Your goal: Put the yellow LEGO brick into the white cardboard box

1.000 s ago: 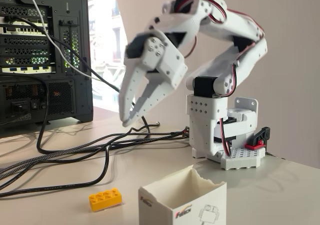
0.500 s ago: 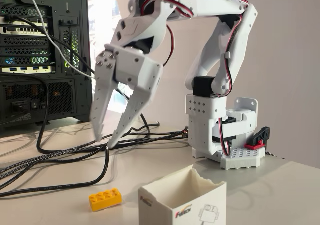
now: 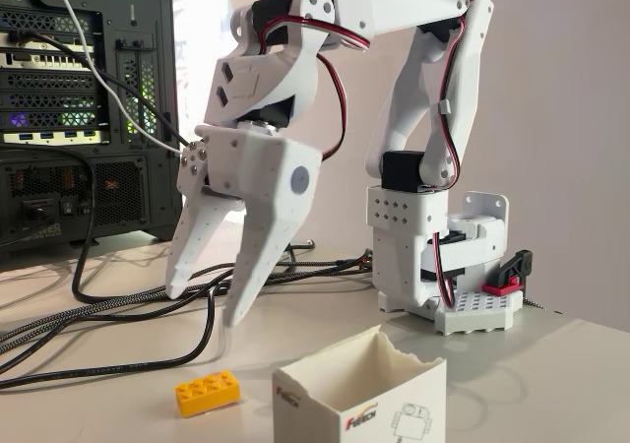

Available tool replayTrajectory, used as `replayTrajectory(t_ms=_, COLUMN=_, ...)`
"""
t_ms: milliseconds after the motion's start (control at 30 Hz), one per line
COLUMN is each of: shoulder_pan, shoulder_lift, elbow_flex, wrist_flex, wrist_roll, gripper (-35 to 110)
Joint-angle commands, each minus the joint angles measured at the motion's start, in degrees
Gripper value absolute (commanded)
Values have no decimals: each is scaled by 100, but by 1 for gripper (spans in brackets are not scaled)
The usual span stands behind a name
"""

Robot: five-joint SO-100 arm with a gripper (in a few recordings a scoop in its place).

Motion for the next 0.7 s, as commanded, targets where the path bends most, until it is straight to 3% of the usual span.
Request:
replayTrajectory(t_ms=0, shoulder_pan=-53, shoulder_lift=-246, elbow_flex=-448, wrist_flex=-158, wrist_roll=976, gripper=33)
replayTrajectory(t_ms=667, shoulder_pan=-483, shoulder_lift=-1397, elbow_flex=-334, wrist_flex=-1336, wrist_roll=1564, gripper=29)
